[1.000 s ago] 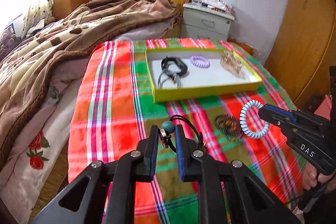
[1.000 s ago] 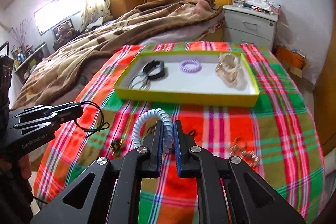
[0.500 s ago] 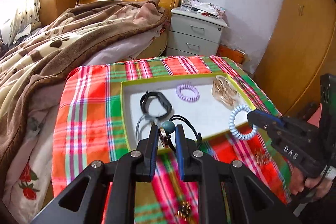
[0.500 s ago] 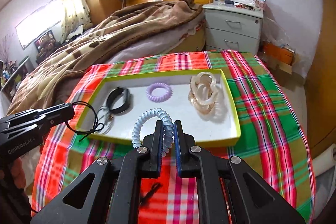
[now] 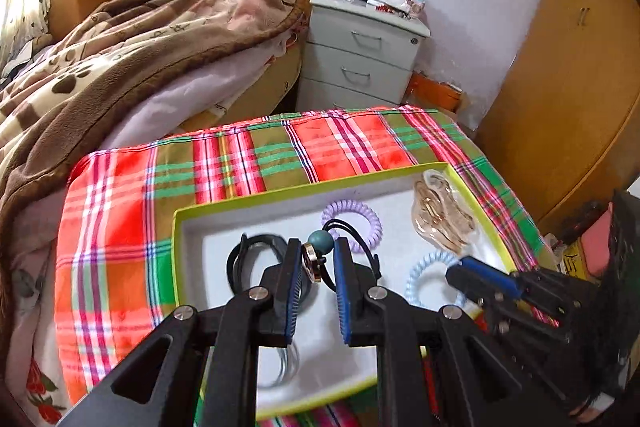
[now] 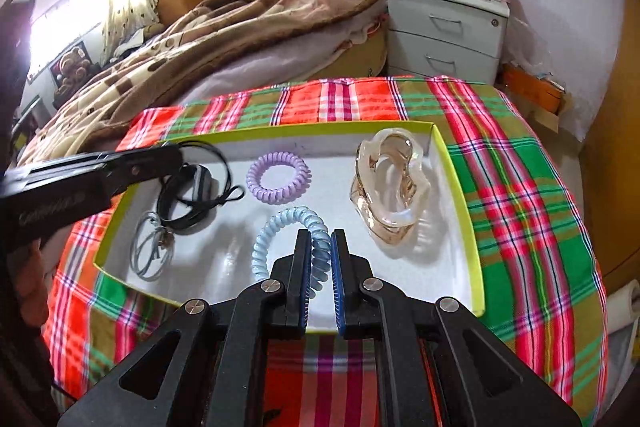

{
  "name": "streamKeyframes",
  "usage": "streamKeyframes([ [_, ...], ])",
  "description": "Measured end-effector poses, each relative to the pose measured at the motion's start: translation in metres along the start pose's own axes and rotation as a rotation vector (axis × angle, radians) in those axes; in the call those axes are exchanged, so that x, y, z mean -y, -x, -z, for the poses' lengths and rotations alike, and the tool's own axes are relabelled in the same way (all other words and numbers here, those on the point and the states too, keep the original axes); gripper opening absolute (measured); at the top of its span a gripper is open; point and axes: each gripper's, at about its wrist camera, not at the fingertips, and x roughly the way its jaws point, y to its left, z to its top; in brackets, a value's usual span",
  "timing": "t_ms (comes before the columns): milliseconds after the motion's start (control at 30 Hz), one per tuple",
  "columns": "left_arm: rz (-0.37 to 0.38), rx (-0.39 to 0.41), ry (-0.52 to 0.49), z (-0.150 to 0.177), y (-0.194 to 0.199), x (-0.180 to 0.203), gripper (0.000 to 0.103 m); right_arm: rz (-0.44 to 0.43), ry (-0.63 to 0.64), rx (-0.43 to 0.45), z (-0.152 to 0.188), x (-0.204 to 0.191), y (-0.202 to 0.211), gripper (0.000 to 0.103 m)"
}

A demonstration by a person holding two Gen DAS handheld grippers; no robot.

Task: Organize jewelry
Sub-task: 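Carry both hair ties into the box and open both grippers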

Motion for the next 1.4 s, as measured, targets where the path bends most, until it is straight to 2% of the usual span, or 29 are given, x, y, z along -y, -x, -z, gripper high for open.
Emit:
streamKeyframes([
  [267, 0.002, -0.054, -0.017, -0.01, -0.035, 0.002, 0.017, 0.025, 0.016, -0.027, 0.0, -0.001, -0.013, 0.01],
  [500, -0.021, -0.094, 0.008, -0.008, -0.052, -0.001, 0.017, 0.032, 0.006, -0.036, 0.001, 0.003, -0.017, 0.01],
  [700, -0.025, -0.098, 0.004, -0.008, -0.056, -0.001, 0.018, 0.034, 0.004, -0.042, 0.001, 0.002, -0.019, 0.01],
  [867, -0.021, -0.101, -0.001, -0.009, -0.058, 0.002, 0.024, 0.032, -0.006, -0.039, 0.0, 0.004, -0.019, 0.011],
  [1133, -0.032, -0.098, 0.002, -0.009, -0.054, 0.004, 0.027, 0.028, -0.01, -0.031, -0.001, 0.004, -0.018, 0.019],
  [1200, -0.043, -0.094, -0.004, -0.008, -0.053, 0.005, 0.027, 0.03, -0.014, -0.027, -0.001, 0.004, -0.017, 0.025],
  [1400, -0.058, -0.071, -0.006, -0.006, -0.04, 0.007, 0.031, 0.022, -0.02, -0.005, -0.001, 0.005, -0.009, 0.026],
])
